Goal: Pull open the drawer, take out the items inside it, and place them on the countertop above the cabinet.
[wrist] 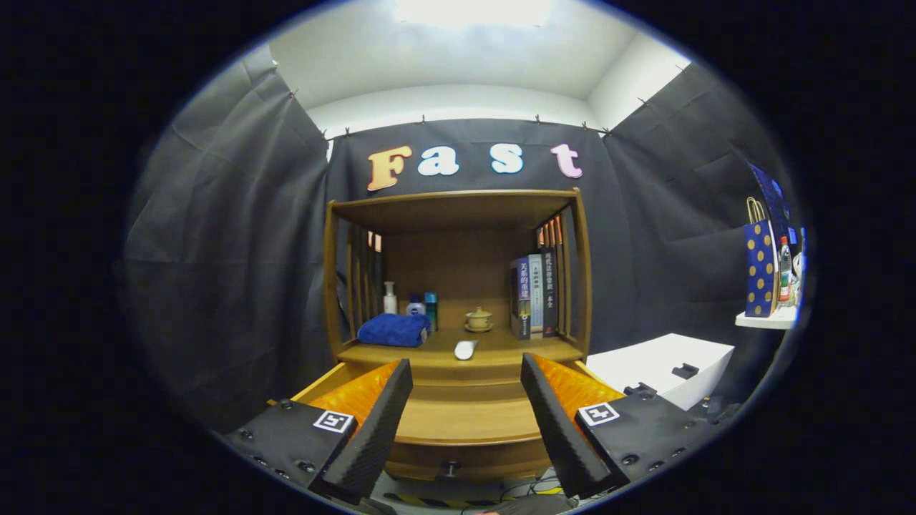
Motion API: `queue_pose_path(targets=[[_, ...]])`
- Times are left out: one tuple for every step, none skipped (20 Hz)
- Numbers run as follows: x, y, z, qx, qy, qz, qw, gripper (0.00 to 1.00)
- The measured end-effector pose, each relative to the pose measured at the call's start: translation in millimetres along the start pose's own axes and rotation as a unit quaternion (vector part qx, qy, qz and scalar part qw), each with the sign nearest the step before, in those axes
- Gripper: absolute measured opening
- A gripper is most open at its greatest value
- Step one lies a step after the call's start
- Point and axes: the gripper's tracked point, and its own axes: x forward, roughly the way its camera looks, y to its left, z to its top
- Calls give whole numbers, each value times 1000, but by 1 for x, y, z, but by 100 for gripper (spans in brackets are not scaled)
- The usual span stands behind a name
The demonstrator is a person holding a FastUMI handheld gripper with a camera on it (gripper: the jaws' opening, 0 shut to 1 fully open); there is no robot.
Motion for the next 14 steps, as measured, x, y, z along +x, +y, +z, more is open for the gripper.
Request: queue_pose_path(targets=[[-2, 6, -11, -10, -1, 2, 1000, 99], [-5, 13, -22, -16, 4, 5, 1000, 99], [-7, 20, -35, -18, 8, 8, 1000, 99], [-6, 24, -46, -18, 13, 9, 1000, 99], [-6, 28, -58, -18, 19, 11, 1000, 100], [-6, 30, -70, -18, 25, 10, 999, 100], [-6, 32, -80, -18, 30, 11, 999, 100], [-3, 31, -92, -17, 34, 8, 999, 99], [-1, 29, -101, -17, 41, 3, 999, 98], [-1, 26, -112, -16, 48, 0, 999, 99], [1, 23, -122, -15, 52, -3, 999, 99], [4, 19, -129, -15, 55, -5, 998, 99], [7, 15, -136, -18, 57, -9, 998, 99], [9, 12, -141, -22, 58, -13, 998, 99]])
